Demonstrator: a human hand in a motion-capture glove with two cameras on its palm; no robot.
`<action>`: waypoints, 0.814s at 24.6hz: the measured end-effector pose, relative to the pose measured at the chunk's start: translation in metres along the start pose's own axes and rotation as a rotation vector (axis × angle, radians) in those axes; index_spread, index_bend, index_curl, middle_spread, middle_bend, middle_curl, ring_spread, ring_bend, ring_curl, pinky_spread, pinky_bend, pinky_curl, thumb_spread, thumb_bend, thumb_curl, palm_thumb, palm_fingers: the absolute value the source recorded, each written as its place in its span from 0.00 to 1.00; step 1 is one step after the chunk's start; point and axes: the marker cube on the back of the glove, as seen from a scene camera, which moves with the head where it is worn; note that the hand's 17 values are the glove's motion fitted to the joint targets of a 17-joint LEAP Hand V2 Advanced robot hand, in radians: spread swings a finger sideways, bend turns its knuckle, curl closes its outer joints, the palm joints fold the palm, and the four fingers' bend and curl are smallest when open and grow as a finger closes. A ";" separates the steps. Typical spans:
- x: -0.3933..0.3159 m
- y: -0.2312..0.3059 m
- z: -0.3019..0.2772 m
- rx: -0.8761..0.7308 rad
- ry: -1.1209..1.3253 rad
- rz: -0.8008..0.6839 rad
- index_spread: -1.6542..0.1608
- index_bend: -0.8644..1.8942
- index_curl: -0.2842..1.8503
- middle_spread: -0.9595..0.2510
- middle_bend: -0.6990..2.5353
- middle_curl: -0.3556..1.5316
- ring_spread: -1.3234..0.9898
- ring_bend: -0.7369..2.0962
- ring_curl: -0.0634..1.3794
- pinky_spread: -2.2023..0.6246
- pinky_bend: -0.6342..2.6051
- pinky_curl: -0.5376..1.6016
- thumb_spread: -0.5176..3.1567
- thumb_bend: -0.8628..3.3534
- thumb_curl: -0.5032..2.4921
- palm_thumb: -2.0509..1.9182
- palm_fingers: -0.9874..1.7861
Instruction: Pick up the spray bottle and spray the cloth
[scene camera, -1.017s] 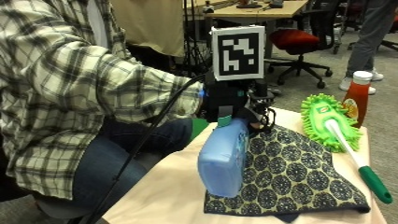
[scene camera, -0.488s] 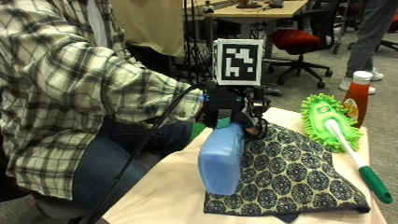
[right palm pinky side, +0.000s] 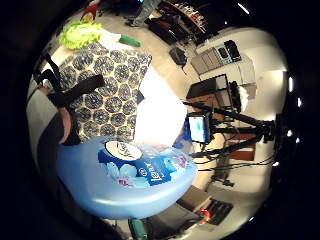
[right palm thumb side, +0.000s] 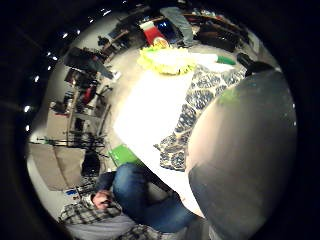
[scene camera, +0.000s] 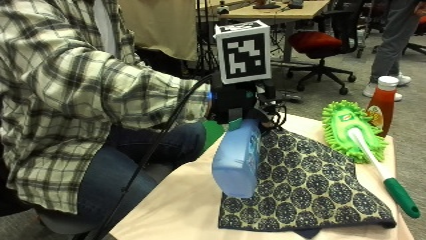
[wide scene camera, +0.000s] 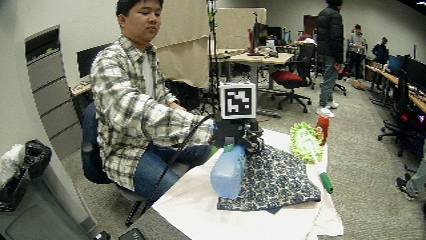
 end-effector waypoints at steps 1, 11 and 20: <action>0.000 0.000 -0.007 0.036 -0.072 0.019 0.77 0.45 0.42 0.68 0.41 0.48 0.48 0.49 0.40 0.71 0.33 0.48 0.14 0.20 0.42 0.79 0.83; -0.021 0.001 -0.069 0.313 -0.796 0.016 0.77 0.45 0.42 0.68 0.41 0.48 0.48 0.49 0.40 0.72 0.33 0.48 0.14 0.20 0.42 0.79 0.83; -0.070 -0.031 -0.068 0.365 -1.233 -0.160 0.77 0.44 0.42 0.69 0.40 0.48 0.49 0.48 0.40 0.72 0.33 0.48 0.14 0.20 0.42 0.79 0.83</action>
